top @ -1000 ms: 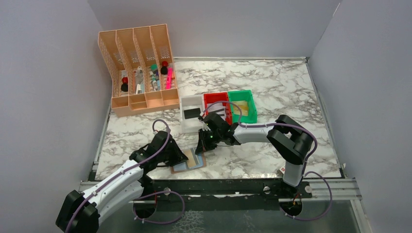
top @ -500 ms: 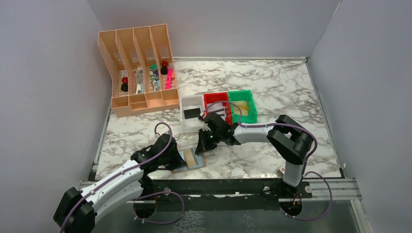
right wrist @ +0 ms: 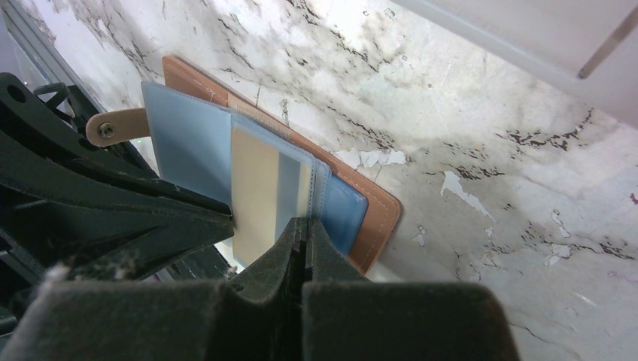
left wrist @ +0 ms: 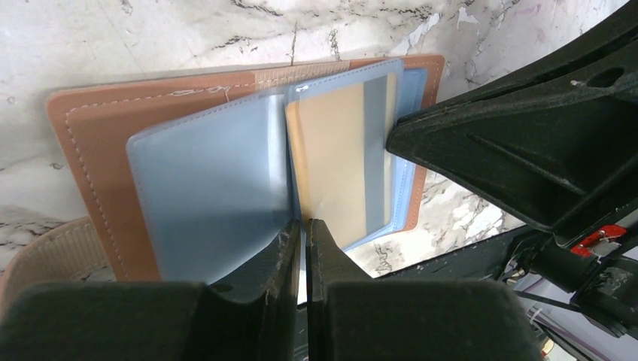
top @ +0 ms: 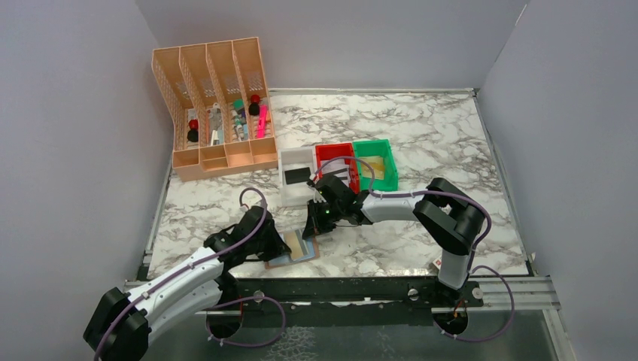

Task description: Take the credit cards out of the card holder

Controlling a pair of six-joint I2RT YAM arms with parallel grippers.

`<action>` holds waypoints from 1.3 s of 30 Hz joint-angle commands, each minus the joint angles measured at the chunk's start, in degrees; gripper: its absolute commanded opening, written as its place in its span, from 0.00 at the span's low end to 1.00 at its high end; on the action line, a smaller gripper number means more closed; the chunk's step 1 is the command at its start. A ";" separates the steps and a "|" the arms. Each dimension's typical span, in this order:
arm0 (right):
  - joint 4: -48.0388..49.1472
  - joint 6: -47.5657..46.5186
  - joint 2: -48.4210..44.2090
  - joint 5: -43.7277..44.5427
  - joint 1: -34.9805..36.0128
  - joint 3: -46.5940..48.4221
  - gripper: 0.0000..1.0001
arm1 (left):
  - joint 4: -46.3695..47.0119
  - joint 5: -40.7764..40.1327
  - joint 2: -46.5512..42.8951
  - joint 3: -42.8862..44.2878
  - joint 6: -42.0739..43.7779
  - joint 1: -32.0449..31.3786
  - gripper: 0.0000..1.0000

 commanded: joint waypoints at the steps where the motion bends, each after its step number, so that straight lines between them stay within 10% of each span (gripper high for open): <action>1: -6.13 -2.26 5.13 5.13 0.94 -2.64 0.01 | 4.44 1.36 1.90 -0.47 0.20 -0.22 0.12; 26: -5.22 -2.46 4.76 3.29 0.94 -3.21 0.01 | 20.58 1.09 4.10 -8.47 -0.90 -0.22 0.23; 39: -6.91 -1.99 3.54 6.36 0.94 -4.94 0.01 | 16.42 -4.70 -1.31 -8.67 -1.13 -0.22 0.00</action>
